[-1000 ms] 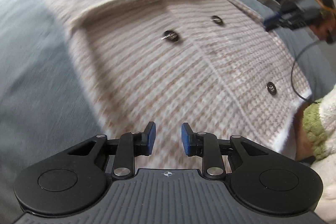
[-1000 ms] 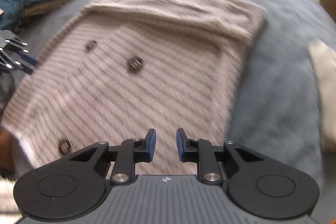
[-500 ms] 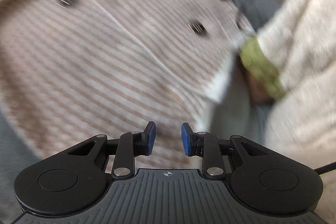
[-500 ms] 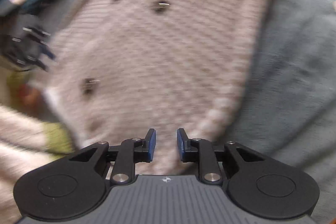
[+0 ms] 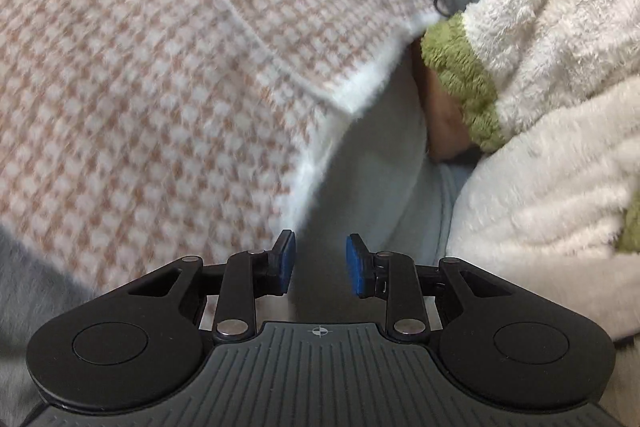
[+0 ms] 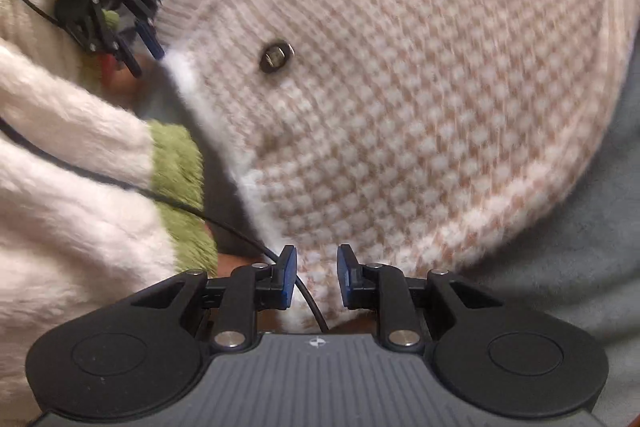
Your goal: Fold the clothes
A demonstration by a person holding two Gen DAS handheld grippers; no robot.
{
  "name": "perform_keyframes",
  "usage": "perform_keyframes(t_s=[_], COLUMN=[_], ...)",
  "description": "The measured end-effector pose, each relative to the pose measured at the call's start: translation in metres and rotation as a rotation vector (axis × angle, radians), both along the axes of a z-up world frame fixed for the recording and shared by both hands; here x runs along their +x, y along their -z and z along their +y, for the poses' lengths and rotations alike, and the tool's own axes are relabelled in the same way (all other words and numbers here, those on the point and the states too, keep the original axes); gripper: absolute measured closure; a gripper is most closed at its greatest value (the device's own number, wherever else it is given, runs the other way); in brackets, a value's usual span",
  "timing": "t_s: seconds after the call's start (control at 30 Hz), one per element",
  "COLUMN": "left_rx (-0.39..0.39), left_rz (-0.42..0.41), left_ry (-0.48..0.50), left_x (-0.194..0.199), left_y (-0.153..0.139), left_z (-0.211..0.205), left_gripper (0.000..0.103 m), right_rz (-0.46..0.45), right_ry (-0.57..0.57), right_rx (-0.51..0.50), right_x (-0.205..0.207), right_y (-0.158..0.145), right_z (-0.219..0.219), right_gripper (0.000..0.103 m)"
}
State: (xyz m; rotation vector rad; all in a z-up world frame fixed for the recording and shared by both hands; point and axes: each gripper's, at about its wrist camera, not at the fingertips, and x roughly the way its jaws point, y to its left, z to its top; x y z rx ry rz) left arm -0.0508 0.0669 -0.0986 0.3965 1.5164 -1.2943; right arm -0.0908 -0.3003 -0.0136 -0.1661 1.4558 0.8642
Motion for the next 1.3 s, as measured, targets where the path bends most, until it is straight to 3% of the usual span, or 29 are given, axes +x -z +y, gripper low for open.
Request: perform_keyframes(t_s=[0.13,0.27,0.47,0.73,0.87,0.97,1.03,1.1,1.13,1.2,1.3], left_rx=[0.007,-0.03,-0.108,-0.105,-0.109,-0.107,-0.093,-0.091,-0.093,-0.098,-0.114], left_rz=[-0.043,-0.186,-0.403,-0.71,-0.746,-0.775,-0.785,-0.825,-0.852,-0.897,-0.879], left_ry=[-0.039,-0.099,-0.279,-0.576,-0.765,-0.835,-0.844,-0.833,-0.824,-0.812,-0.85], left_x=[0.022,0.058,0.101,0.169,0.207,0.222,0.227,0.223,0.22,0.214,0.213], left_y=[-0.019,-0.039,-0.054,-0.063,-0.059,-0.044,-0.03,-0.021,-0.017,-0.013,-0.015], left_z=[0.014,0.003,-0.049,-0.094,-0.099,-0.107,-0.114,-0.118,-0.12,-0.122,-0.118], left_gripper=[0.076,0.076,0.073,0.072,0.072,0.072,0.072,0.07,0.07,0.069,0.069], right_rz=[-0.103,-0.214,-0.412,-0.612,-0.664,-0.699,-0.717,-0.676,-0.667,-0.693,-0.686], right_ry=[0.037,0.106,0.19,0.482,0.623,0.681,0.689,0.694,0.708,0.721,0.709], right_rx=[0.059,0.117,-0.019,-0.069,-0.053,-0.064,-0.109,-0.157,-0.135,-0.094,-0.112], right_x=[0.023,0.058,0.114,0.186,0.223,0.243,0.254,0.267,0.268,0.264,0.266], right_y=[-0.022,-0.029,-0.024,-0.035,-0.034,-0.022,-0.004,0.024,0.035,0.041,0.035], right_z=[0.0,0.015,0.051,0.039,0.031,0.03,0.03,0.027,0.022,0.016,0.016], right_gripper=[0.079,0.079,0.079,0.079,0.079,0.078,0.078,0.074,0.074,0.074,0.073])
